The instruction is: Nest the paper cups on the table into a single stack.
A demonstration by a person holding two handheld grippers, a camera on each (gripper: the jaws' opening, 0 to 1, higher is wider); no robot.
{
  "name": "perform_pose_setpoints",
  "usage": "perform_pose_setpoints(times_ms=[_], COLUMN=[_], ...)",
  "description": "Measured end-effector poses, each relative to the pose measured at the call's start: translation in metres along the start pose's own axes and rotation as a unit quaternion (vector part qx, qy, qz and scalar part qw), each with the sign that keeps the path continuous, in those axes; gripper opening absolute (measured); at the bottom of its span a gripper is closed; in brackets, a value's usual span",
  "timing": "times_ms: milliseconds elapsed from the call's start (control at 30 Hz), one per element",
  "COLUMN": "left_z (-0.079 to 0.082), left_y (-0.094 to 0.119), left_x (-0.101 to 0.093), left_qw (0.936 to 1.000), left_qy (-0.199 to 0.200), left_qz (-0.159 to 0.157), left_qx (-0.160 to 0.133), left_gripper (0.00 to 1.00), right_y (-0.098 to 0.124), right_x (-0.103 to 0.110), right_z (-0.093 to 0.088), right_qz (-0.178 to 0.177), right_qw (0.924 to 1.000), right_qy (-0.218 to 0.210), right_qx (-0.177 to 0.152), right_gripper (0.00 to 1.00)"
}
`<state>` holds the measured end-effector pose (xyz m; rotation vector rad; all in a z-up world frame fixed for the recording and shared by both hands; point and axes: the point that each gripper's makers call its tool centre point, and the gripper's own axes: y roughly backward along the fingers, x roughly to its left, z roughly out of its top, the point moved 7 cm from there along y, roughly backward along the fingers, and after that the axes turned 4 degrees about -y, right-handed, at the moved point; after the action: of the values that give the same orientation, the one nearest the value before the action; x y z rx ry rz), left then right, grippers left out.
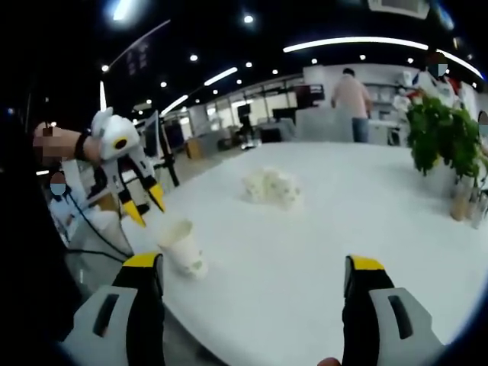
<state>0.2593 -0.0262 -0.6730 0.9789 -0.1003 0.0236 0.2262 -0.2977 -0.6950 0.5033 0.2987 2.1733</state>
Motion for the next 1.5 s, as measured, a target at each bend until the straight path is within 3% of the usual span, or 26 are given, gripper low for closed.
perform_pose_setpoints(times_ms=[200,333,567,733,1167,1500], left_z=[0.002,-0.002,-0.012,-0.024,-0.047,-0.06], left_y=[0.009,0.014,0.026,0.032,0.04,0.042], left_x=[0.005,0.01,0.016,0.016,0.02,0.021], left_qw=[0.9977,0.9952,0.9893,0.9865,0.9733,0.9653], left_qy=[0.027,0.046,0.08,0.096,0.143,0.166], left_qz=[0.027,0.046,0.07,0.08,0.128,0.153], left_qx=[-0.057,-0.073,-0.101,-0.105,-0.126,-0.132], left_gripper=[0.35,0.41,0.41,0.43,0.63,0.74], right_y=[-0.002,-0.003,-0.007,-0.01,-0.013,-0.012], right_x=[0.0,0.001,0.005,0.008,0.011,0.008], right_z=[0.004,0.007,0.01,0.012,0.018,0.022], right_qz=[0.0,0.002,0.005,0.007,0.007,0.007], right_qw=[1.0,1.0,0.9999,0.9998,0.9995,0.9993], right_qy=[0.006,0.007,0.013,0.017,0.027,0.033], right_qx=[0.002,0.002,0.005,0.007,0.012,0.016], right_gripper=[0.96,0.96,0.97,0.97,0.97,0.97])
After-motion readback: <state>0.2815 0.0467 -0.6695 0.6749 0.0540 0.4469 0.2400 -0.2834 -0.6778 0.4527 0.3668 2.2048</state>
